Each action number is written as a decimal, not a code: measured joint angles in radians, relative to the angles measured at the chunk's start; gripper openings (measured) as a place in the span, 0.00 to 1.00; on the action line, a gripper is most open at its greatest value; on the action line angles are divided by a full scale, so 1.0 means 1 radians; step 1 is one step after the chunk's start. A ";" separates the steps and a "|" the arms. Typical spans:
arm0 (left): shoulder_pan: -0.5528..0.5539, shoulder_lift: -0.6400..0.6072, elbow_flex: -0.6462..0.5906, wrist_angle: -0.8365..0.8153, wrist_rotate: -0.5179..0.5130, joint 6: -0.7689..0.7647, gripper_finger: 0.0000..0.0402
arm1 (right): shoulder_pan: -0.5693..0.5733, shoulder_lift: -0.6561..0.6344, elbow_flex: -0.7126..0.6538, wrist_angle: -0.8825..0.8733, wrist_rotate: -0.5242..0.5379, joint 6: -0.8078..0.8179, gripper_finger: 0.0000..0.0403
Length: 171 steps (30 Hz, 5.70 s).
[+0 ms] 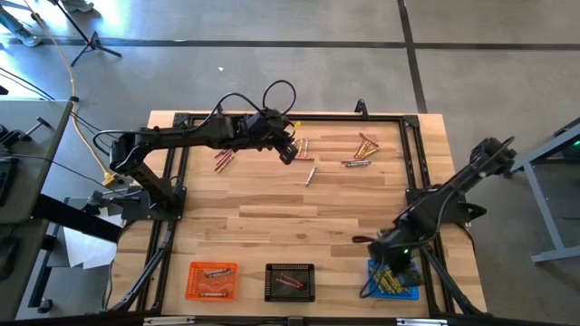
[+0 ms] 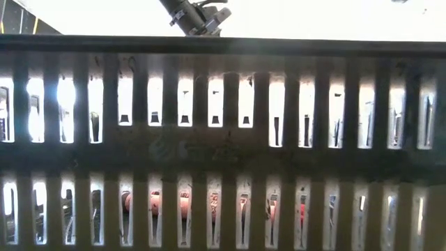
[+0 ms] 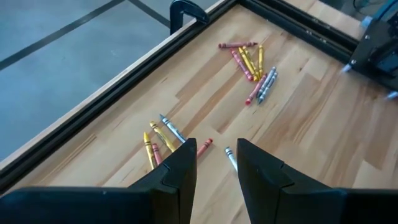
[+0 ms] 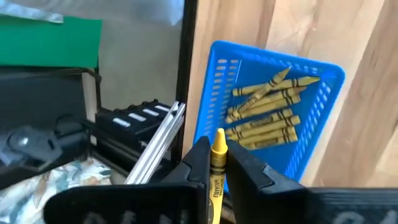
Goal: Sort crayons
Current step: Put the yellow crayon into the blue bin, then put the red crayon into the black bin
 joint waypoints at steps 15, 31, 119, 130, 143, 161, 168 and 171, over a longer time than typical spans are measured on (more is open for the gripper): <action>0.000 0.000 0.000 -0.125 0.000 0.115 0.24 | 0.002 0.245 0.000 0.053 -0.159 0.281 0.22; 0.108 -0.022 -0.085 -0.640 -0.111 0.119 0.24 | -0.110 0.196 0.000 0.111 -0.143 0.241 0.23; 0.325 -0.016 -0.667 -0.187 0.019 -0.186 0.11 | -0.484 0.191 0.000 -0.190 0.030 -0.184 0.23; 0.326 -0.017 -0.669 -0.191 0.011 -0.218 0.01 | -0.484 0.191 0.000 -0.190 0.076 -0.196 0.23; 0.326 -0.172 -0.674 -0.194 0.021 -0.305 0.00 | -0.594 0.142 0.000 -0.198 0.100 -0.050 0.23; 0.164 -0.473 -0.671 0.363 0.181 -0.362 0.00 | -0.928 0.019 0.000 0.564 0.455 -0.033 0.23; 0.068 -0.479 -0.671 0.492 0.173 -0.378 0.00 | -0.885 0.019 0.000 0.690 0.530 0.007 0.23; 0.041 -0.479 -0.671 0.491 0.160 -0.388 0.00 | -0.859 0.019 0.000 0.691 0.528 0.007 0.23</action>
